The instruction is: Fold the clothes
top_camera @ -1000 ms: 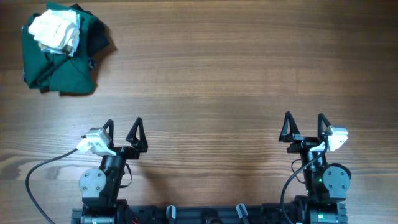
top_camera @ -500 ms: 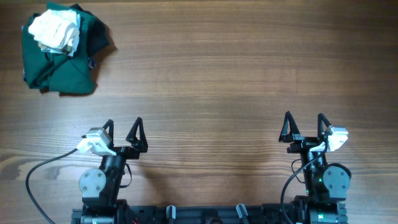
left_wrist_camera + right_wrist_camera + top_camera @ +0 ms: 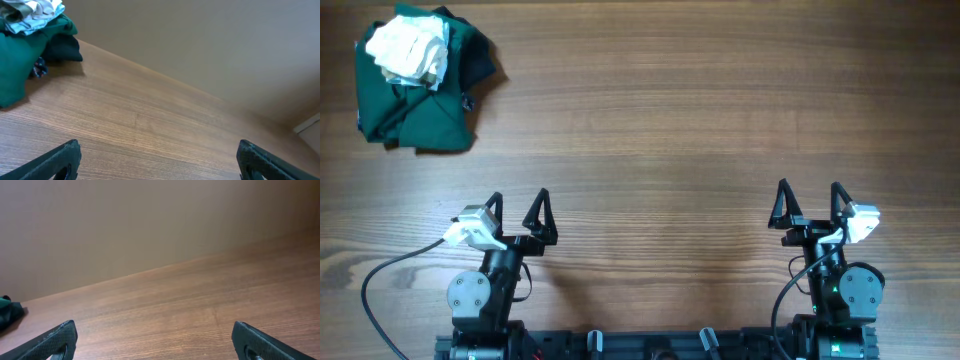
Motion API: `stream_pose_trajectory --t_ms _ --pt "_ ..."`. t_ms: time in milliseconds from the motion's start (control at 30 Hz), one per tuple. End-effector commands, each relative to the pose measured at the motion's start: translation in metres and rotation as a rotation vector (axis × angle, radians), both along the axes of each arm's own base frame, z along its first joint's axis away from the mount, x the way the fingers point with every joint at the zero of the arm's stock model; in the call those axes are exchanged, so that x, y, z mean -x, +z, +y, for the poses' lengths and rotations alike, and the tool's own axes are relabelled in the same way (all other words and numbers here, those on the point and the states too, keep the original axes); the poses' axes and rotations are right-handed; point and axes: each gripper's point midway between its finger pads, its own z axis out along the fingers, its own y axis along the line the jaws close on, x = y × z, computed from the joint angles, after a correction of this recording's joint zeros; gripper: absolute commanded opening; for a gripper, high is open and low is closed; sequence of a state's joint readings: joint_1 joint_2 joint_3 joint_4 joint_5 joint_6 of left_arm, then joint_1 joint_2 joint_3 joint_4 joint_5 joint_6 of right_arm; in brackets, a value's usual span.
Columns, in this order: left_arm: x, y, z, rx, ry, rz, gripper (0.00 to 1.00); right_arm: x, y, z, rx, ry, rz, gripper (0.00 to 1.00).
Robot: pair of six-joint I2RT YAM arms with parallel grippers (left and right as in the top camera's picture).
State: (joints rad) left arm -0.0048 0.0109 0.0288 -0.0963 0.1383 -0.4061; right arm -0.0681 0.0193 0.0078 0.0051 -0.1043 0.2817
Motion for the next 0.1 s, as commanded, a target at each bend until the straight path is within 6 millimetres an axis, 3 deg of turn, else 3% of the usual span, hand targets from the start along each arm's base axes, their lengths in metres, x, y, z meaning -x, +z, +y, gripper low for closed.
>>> stream_pose_trajectory --t_ms 0,67 --pt "-0.0003 -0.0016 0.0011 -0.009 0.008 -0.004 1.0 0.001 0.0028 0.0038 0.02 0.02 -0.016 1.0" --pt "-0.0003 -0.0016 0.0011 -0.009 0.008 -0.004 1.0 0.001 0.0028 0.0038 0.02 0.02 -0.016 1.0"
